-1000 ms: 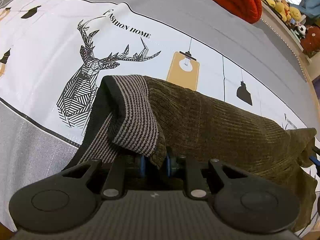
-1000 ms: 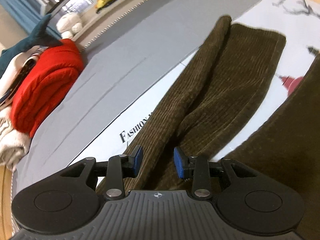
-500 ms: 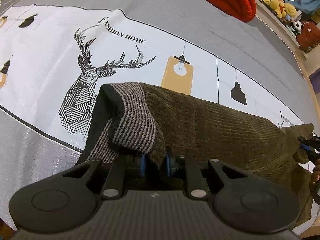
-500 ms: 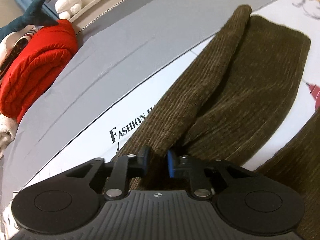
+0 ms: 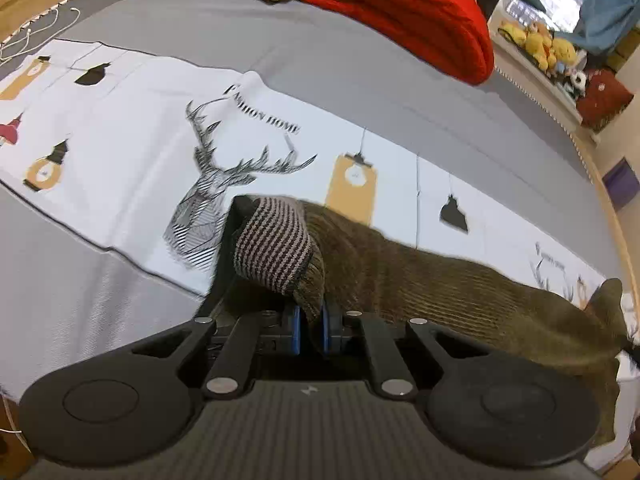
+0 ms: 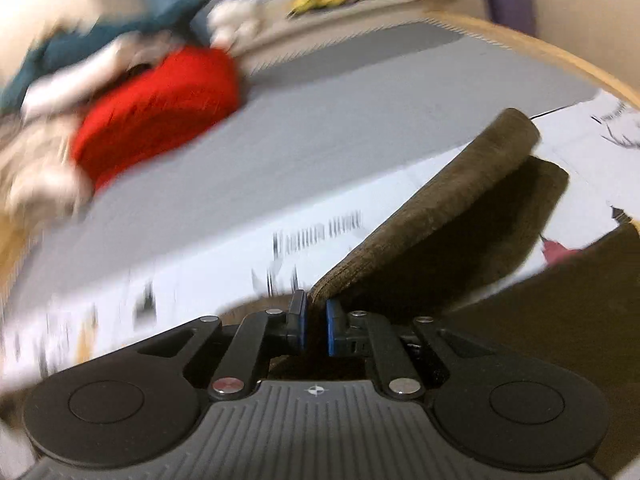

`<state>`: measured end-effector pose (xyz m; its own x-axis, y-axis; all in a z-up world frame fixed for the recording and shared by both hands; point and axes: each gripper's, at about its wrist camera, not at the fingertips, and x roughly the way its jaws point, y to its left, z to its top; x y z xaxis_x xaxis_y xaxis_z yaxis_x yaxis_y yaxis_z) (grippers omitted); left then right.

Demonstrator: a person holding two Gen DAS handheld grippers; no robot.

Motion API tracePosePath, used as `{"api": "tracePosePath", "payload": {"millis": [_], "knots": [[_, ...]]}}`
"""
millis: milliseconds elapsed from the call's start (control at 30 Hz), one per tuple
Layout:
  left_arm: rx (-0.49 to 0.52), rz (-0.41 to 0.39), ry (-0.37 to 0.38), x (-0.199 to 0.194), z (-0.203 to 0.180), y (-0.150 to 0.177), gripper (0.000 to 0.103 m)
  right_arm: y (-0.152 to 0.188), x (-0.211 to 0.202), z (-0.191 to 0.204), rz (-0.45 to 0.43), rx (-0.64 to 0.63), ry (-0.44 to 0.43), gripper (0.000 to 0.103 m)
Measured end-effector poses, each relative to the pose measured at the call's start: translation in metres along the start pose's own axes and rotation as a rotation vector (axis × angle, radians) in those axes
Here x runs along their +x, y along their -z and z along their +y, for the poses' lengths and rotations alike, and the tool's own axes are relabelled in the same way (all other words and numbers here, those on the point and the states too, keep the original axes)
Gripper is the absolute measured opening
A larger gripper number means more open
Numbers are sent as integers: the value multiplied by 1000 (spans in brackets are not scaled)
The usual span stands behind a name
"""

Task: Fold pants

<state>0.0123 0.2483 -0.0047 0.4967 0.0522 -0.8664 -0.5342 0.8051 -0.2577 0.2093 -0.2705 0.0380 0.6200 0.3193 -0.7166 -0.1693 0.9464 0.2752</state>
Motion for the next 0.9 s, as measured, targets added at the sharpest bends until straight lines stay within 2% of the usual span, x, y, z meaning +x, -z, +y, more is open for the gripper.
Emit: {"api": "tracePosePath", "payload": {"millis": [100,167,233,267,367,467,500,600,800,900], "knots": [[55,116,-27,14,8,7,12,38,5,-12,242,-135,-4,11],[87,162,-59,23,7,12,16,53,6,-25,314,-166,-17,11],[114,140,-77,21,2,12,21,54,-4,-39,264,-158,1,12],[113,117,-79,18,-1,11,29,49,-10,-51,213,-110,-1,12],[80,92,-79,15,-2,9,44,33,-21,-98,96,172,-38,13],[50,98,-78,20,-3,8,51,27,-26,-143,-28,433,14,19],[53,101,-85,21,-5,7,52,25,-23,-158,-37,509,25,24],[59,99,-93,24,-9,5,56,25,-5,-182,-30,672,48,25],[83,119,-111,35,-13,0,60,26,36,-196,37,739,97,25],[86,124,-113,38,-12,-1,61,23,51,-188,55,735,111,31]]}}
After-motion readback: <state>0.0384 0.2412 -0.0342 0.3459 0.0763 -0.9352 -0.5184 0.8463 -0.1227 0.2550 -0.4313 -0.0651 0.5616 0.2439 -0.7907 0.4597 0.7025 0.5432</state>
